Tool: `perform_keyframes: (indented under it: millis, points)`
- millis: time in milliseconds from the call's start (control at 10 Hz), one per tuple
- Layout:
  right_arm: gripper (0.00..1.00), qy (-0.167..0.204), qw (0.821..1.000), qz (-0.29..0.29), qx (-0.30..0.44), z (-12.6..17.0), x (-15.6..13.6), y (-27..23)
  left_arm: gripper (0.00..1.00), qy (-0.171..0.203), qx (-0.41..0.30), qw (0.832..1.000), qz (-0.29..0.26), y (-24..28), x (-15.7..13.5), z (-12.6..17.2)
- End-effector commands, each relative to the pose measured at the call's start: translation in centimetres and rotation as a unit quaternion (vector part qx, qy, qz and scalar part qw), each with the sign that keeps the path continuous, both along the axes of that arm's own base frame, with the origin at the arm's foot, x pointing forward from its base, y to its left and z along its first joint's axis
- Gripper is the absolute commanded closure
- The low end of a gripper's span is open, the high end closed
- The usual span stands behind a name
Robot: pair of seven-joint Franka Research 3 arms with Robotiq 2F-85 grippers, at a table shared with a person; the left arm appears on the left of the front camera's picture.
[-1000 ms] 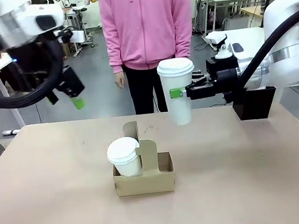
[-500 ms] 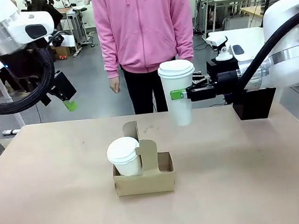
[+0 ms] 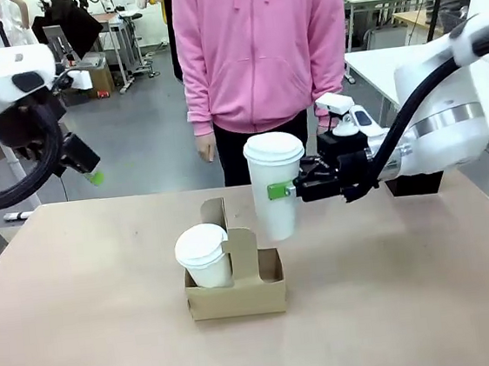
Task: Pour a drink into a cup and package it in a carrier.
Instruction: Insert the held 600 ml Paper Cup into the Cup Carrier.
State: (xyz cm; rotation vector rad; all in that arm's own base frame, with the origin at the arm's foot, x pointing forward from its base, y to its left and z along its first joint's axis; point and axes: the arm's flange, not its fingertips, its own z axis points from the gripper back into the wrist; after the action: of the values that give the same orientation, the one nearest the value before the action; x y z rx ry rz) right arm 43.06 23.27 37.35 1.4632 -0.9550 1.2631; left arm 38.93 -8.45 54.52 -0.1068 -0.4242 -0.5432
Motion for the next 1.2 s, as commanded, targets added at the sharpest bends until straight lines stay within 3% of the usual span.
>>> perform_keyframes:
  millis: [0, 200, 900, 1100]
  points:
    - [0.19, 0.000, 0.998, 0.051, 0.037, -0.6, 1.3, 0.4, 0.00, -0.030, -0.029, 0.993, -0.115, 2.1, -0.8, -2.5]
    - [0.19, 0.003, 0.997, 0.066, 0.049, -2.1, 1.4, 1.1, 0.00, -0.016, -0.029, 0.986, -0.164, 3.9, -0.4, -4.5]
    - [0.19, 0.012, 0.996, 0.076, 0.035, -6.6, 1.7, 3.3, 0.00, 0.004, -0.028, 0.989, -0.148, 5.5, -0.3, -5.1]
    - [0.19, 0.009, 0.996, 0.082, 0.029, -7.8, 1.9, 3.2, 0.00, -0.007, -0.016, 0.989, -0.148, 6.0, -0.4, -5.3]
